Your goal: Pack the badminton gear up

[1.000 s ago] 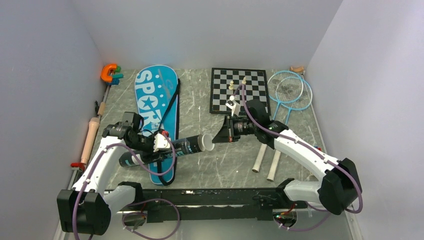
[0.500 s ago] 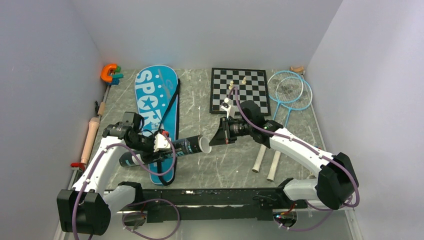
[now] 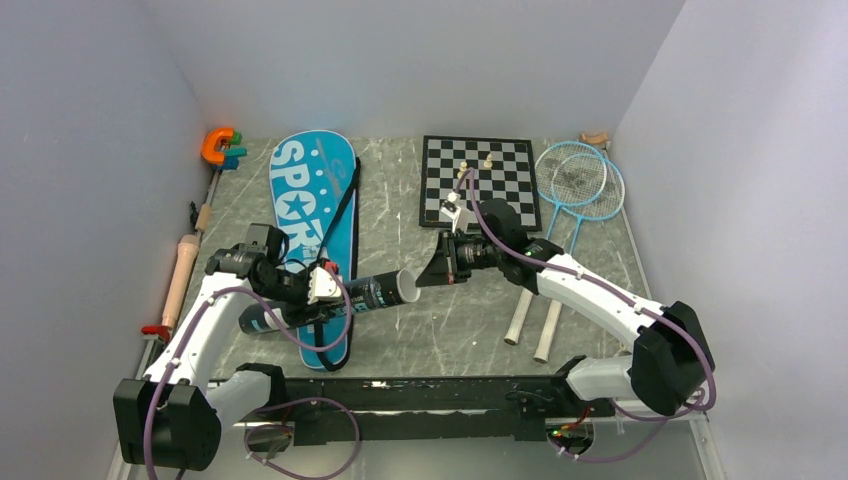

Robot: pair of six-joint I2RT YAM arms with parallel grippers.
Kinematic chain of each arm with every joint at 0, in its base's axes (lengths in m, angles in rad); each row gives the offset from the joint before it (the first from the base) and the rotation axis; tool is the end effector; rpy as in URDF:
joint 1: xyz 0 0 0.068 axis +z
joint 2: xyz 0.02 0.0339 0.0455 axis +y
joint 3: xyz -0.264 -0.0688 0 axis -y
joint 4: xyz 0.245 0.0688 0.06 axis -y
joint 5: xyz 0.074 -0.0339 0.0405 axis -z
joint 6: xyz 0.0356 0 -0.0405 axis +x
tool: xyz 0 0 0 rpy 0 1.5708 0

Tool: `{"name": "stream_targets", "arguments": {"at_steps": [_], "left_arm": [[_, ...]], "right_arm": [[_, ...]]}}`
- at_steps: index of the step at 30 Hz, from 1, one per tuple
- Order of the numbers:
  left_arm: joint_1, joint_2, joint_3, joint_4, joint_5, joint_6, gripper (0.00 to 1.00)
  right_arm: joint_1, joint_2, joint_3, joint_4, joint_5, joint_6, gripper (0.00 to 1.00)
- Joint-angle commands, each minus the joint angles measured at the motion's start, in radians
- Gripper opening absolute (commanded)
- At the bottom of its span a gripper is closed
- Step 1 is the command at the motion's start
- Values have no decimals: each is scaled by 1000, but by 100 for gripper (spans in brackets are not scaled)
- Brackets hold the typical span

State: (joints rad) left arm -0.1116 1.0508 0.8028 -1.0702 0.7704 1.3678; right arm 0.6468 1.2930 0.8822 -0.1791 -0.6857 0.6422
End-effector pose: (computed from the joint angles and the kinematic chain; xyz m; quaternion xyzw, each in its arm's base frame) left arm 0.1621 -0.0431 0.2442 0.6547 0.6472 -0.2330 0.3135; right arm 0.2103 0.1871 0.2681 -0.1603 0.8304 0.5036 0.1765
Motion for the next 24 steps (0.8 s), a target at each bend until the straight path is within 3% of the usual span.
{"name": "stream_targets", "arguments": {"at_steps": [1,20,24], "left_arm": [[-7,-12,38,-6,55,10,0],[-10,-12,39,4,56,-2,0],[-10,-12,40,4,53,-4,0]], "right_arm": [[9,6,43,86,-9,30,0],[87,41,134,-34,125,-43,0],[105,46,147,-51,159,-58,12]]}}
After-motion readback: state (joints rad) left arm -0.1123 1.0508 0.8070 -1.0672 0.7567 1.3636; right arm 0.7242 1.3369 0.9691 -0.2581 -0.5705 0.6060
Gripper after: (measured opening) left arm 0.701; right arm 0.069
